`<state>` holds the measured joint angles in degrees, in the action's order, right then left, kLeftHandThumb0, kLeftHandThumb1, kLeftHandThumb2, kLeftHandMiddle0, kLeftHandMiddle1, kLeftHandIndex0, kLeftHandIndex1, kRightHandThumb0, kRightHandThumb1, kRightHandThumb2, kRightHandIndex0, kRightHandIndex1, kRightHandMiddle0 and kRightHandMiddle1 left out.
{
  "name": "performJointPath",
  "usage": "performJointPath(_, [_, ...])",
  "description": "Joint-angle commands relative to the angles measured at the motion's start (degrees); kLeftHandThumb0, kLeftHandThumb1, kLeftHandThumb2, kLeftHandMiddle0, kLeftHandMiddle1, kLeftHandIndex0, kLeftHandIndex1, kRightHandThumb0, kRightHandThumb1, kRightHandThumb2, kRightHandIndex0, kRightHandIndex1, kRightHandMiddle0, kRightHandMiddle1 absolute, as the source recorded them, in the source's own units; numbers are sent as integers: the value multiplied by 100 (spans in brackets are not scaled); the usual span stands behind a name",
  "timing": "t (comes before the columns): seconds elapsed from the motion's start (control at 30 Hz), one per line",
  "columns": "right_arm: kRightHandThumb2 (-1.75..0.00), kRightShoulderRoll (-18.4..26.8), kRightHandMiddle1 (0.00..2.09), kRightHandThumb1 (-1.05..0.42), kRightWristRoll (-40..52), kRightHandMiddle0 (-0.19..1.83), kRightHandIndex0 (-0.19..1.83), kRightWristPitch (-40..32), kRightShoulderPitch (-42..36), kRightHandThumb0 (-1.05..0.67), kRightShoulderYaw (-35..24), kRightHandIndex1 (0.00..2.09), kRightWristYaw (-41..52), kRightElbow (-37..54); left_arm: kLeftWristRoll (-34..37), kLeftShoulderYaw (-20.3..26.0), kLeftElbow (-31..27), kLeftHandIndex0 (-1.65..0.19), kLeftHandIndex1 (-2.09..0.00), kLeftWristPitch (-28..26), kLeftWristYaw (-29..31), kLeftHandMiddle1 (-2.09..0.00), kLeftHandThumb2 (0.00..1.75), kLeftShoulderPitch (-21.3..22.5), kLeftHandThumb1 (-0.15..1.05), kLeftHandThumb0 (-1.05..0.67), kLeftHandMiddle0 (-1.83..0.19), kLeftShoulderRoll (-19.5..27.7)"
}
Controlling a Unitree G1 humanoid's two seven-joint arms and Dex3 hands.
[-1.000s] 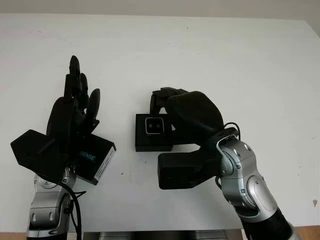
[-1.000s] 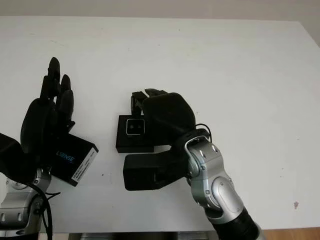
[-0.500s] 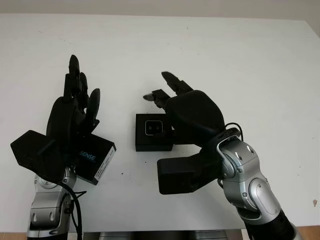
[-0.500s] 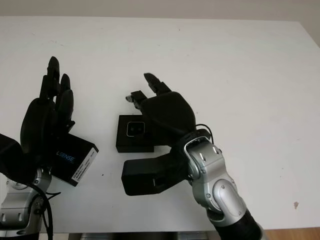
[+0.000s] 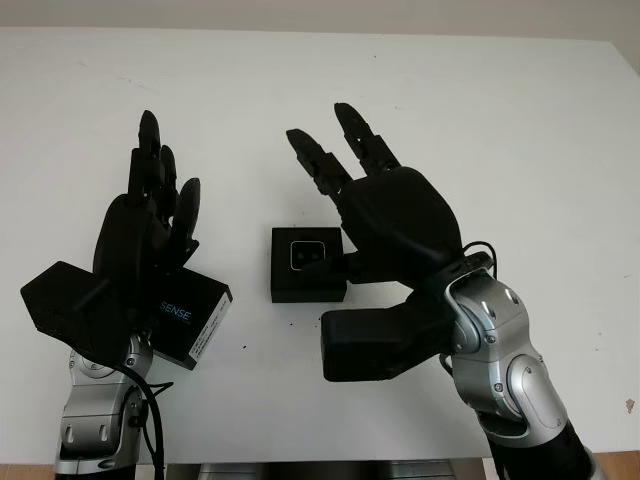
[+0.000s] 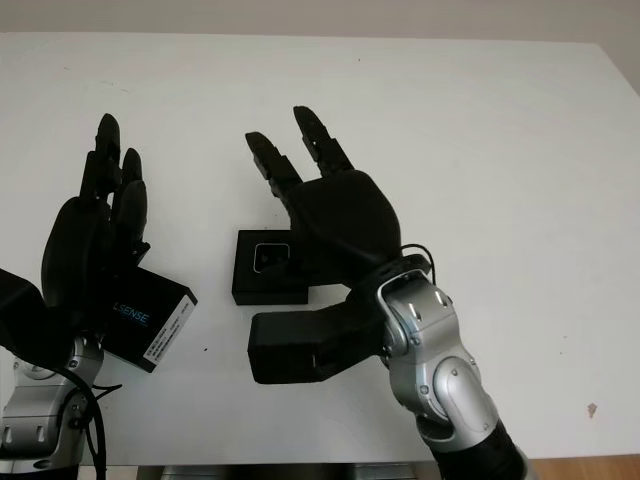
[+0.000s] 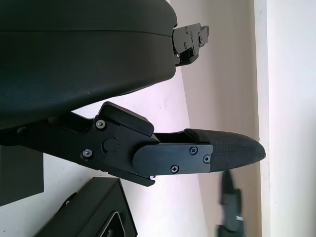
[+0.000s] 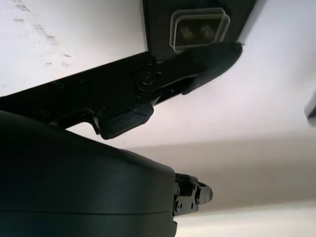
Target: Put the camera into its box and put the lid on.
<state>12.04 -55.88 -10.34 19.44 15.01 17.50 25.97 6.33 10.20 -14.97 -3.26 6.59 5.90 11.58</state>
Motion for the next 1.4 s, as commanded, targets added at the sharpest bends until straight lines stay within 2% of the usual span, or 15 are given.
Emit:
performJointPath(0.0, [-26,-104,9,-104,680,-4,-10,186,-132,-80,-388,5,-327,-101,-76,46,-178,19,0,77,66,0,48,-6,105,-85,19,171])
performJointPath(0.1, [-47,-168,7,-105,1909,-7,-8,107,-120,-80,-886,6,-197,-345,-179,134,-312,19,0,225,382,0,52,-35,105,-87,19,594])
performJointPath(0.23, [-58,-3,7,-105,3181,-5,-5,115,-3,-85,-1457,7,-17,-760,11,493,-479,19,0,524,1223,0,49,-75,105,-91,19,1453])
performJointPath(0.37, [-64,-60,7,-105,4393,-5,-5,-106,156,-88,-1908,7,150,-1008,979,970,-516,19,0,589,2471,0,28,23,105,-93,19,2306])
performJointPath(0.47, [-66,-102,4,-105,5175,-11,-11,-279,265,-89,-2147,4,191,-1179,1266,1310,-846,18,-2,44,3061,0,10,52,99,-97,19,3136])
performJointPath(0.57, [-69,-65,3,-105,5685,-13,-14,-410,315,-86,-2290,2,182,-1278,1155,1582,-1030,18,-3,-179,3608,-1,6,16,96,-103,19,3942])
performJointPath(0.6, [-70,-21,2,-105,5775,-13,-14,-408,327,-84,-2310,2,178,-1321,1064,1612,-1010,18,-3,-138,3793,0,5,36,94,-98,19,4178])
performJointPath(0.7, [-70,141,1,-105,5910,-15,-16,-481,343,-84,-2326,1,185,-1385,627,1531,-964,19,0,-41,4315,0,5,97,92,-90,19,4943])
performJointPath(0.8, [-71,232,1,-105,5987,-16,-16,-490,301,-82,-2340,2,130,-1372,222,1439,-1008,19,0,1,4722,0,5,105,92,-91,19,5521])
performJointPath(0.9, [-71,225,2,-105,6060,-15,-15,-504,243,-80,-2360,3,10,-1327,-162,1333,-978,19,0,408,4943,0,5,70,90,-93,19,5789])
performJointPath(1.1, [-75,299,2,-105,6116,-17,-17,-561,210,-76,-2320,2,-52,-1253,-639,1114,-695,19,0,1196,5054,0,3,-29,83,-90,19,5795])
performJointPath(1.23, [-77,323,2,-105,6156,-18,-19,-579,204,-73,-2303,1,-87,-1218,-956,928,-728,19,0,1123,4984,0,2,-71,73,-84,19,5736])
performJointPath(1.37, [-74,268,3,-105,6247,-17,-18,-564,131,-72,-2333,2,-169,-1170,-1547,690,-684,19,0,1415,4737,0,5,-149,74,-86,19,5676])
